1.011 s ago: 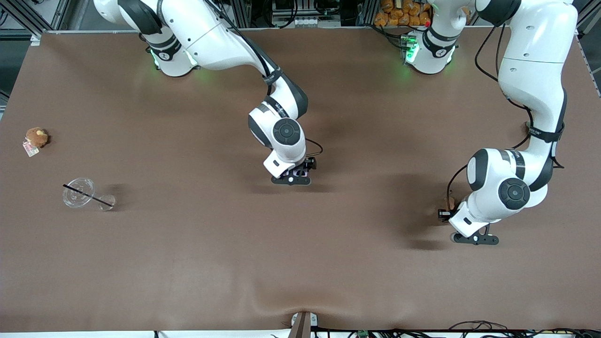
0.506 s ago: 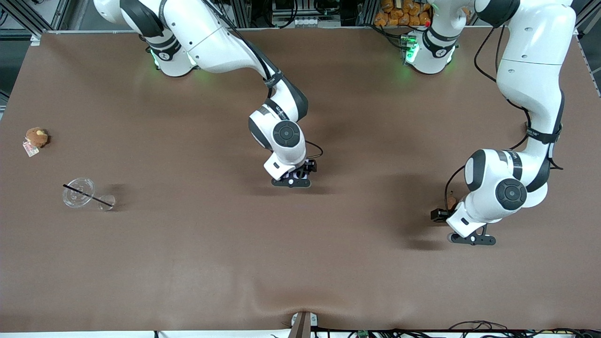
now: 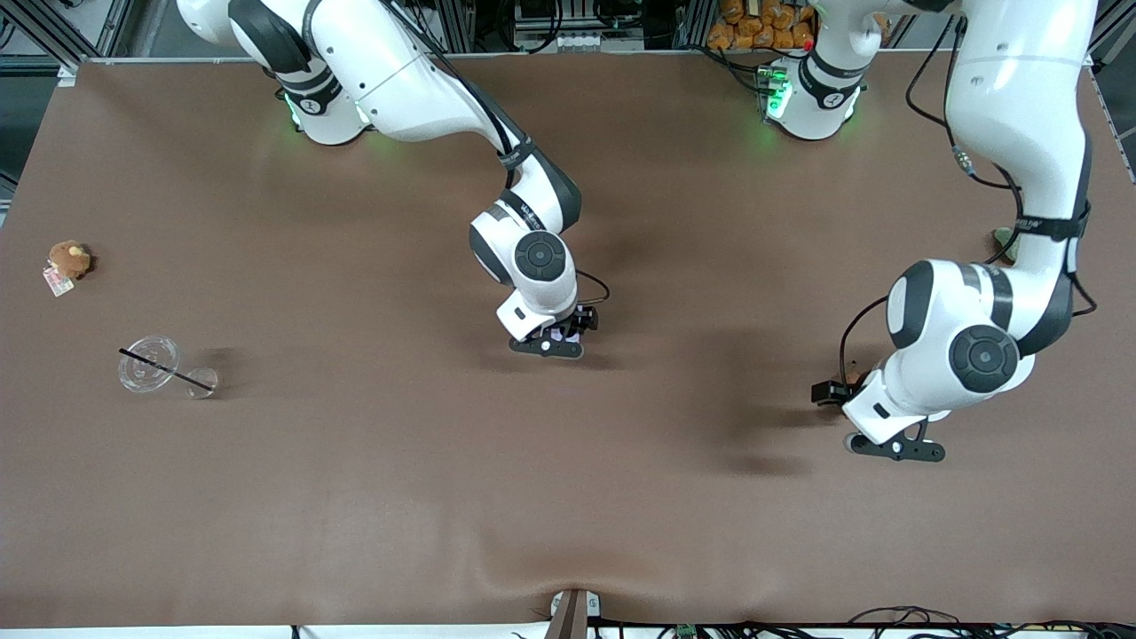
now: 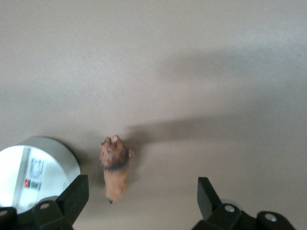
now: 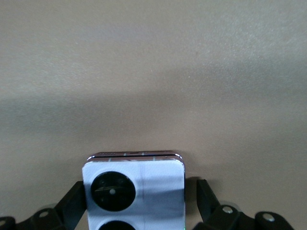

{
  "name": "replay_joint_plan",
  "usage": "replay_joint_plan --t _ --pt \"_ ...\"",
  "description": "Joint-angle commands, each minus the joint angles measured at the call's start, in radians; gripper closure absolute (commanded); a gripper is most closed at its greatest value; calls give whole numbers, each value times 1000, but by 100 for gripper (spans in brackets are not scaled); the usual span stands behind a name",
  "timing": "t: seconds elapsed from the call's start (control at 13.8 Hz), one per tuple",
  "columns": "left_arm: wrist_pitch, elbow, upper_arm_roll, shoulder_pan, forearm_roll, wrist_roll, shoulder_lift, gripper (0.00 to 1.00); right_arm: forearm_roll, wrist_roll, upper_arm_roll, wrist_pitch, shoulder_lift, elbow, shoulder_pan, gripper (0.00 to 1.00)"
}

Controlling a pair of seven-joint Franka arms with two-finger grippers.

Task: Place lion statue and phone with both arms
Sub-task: 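Set the lion by the lamp while the right gripper lifts the phone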

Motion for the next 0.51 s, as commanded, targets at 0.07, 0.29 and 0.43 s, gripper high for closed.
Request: replay_joint_plan --t 0.07,0.29,0.43 --pt "-54 -4 1 -17 15 -9 -74 0 -8 25 0 17 23 25 -2 78" --pt "-86 -4 1 -17 12 -8 -133 0 -6 17 -3 3 -11 26 -16 80" --pt "-114 -4 1 -8 3 -5 -178 0 -4 14 -3 -31 -67 25 -63 80"
